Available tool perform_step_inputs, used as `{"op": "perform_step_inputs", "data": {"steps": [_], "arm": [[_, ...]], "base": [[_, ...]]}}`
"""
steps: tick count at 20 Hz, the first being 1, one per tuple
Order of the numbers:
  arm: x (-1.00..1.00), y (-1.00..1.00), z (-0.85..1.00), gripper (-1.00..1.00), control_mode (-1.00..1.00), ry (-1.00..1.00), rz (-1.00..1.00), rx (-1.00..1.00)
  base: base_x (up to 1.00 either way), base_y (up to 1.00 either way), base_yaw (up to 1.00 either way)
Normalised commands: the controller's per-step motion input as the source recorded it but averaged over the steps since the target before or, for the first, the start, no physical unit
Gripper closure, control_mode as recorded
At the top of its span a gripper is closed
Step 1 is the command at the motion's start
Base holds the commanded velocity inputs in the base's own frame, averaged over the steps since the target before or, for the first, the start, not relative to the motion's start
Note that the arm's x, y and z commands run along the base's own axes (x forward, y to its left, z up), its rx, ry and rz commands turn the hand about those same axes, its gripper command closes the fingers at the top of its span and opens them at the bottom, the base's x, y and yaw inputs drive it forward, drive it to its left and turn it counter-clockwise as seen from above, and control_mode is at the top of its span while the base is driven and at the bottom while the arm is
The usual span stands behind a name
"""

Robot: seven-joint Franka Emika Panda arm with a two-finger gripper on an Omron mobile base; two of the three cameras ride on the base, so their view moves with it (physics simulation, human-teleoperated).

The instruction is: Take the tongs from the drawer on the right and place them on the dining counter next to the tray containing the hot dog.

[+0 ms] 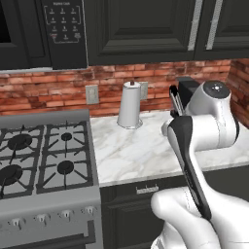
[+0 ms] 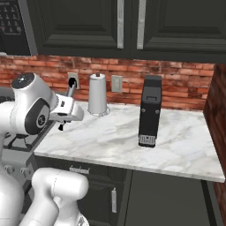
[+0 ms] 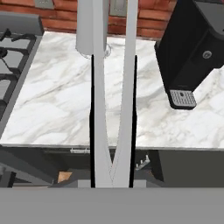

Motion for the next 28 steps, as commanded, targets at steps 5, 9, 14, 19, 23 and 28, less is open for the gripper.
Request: {"op": "perform_step_inputs", "data": {"steps": [5, 9, 14, 19, 23, 28], "arm": [[-0.28, 0.0, 0.0, 1.0, -1.0, -0.05, 0.09, -0.01], [-0.16, 0.02, 0.0, 1.0, 1.0, -0.02, 0.06, 0.0], [0.0, 0.0, 0.0, 1.0, 1.0, 0.0, 0.0, 0.0], [0.0, 0.0, 0.0, 1.0, 1.0, 0.0, 0.0, 0.0], [0.0, 0.0, 0.0, 1.0, 1.0, 0.0, 0.0, 0.0], [0.0, 0.0, 0.0, 1.0, 1.0, 0.0, 0.0, 0.0]], "base": [[0.0, 0.0, 0.0], [-0.06, 0.0, 0.02], [-0.3, 0.02, 0.06], [-0.41, 0.05, 0.05], [-0.52, 0.05, 0.06], [-0.49, 0.33, 0.15]]}}
